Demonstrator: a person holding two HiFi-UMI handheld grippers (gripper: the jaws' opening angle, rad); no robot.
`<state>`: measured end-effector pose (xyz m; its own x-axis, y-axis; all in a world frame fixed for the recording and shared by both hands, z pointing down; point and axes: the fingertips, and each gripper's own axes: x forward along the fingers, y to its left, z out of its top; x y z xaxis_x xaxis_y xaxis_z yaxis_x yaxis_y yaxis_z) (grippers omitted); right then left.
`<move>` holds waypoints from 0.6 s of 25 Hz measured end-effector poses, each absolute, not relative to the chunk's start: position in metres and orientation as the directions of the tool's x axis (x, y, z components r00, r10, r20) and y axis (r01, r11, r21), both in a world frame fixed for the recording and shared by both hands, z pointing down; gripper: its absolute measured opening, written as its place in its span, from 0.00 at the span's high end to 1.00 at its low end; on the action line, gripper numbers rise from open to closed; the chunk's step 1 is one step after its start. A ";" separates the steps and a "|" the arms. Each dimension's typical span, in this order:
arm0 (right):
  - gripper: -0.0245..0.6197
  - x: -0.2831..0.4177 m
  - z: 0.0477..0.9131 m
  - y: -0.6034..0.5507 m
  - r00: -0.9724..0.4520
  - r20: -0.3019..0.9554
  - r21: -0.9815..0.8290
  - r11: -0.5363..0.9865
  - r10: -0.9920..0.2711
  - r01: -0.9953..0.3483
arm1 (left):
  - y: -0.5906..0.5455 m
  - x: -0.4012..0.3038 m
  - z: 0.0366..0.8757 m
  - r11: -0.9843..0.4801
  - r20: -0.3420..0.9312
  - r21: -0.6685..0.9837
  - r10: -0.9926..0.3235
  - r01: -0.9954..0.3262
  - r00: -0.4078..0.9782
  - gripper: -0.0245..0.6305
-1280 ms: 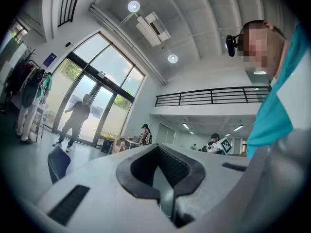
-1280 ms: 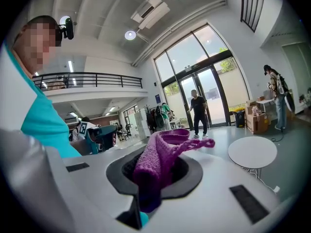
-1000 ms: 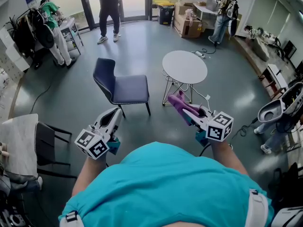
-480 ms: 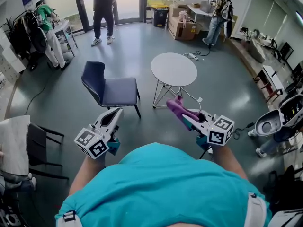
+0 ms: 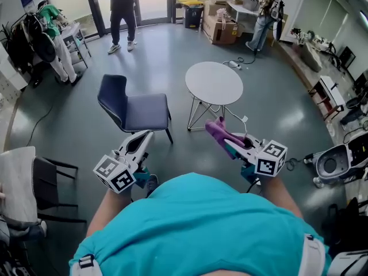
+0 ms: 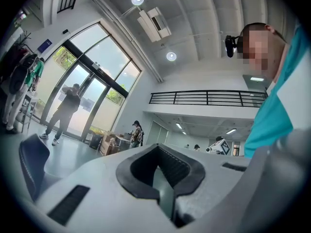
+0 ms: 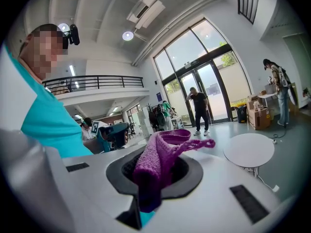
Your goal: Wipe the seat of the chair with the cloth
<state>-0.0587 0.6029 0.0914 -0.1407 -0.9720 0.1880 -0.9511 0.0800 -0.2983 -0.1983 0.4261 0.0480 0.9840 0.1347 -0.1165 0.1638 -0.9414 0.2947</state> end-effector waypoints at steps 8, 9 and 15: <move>0.88 -0.065 0.081 0.445 -0.070 0.181 -0.255 0.022 -0.981 -0.967 | 0.270 -0.201 0.050 -0.951 -0.126 0.229 0.185 0.210 0.975 0.96; 0.88 -0.067 0.078 0.423 -0.063 0.173 -0.251 0.018 -0.983 -0.968 | 0.250 -0.202 0.046 -0.951 -0.128 0.217 0.196 0.220 0.972 0.96; 0.88 -0.052 0.060 0.320 -0.043 0.156 -0.243 0.003 -0.987 -0.970 | 0.150 -0.185 0.033 -0.950 -0.127 0.199 0.220 0.242 0.967 0.96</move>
<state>-0.0520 0.3196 0.0597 -0.0428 -0.9868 0.1563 -0.9699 0.0035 -0.2434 -0.1853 0.1497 0.0329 0.9672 0.2199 -0.1273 0.2421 -0.9496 0.1989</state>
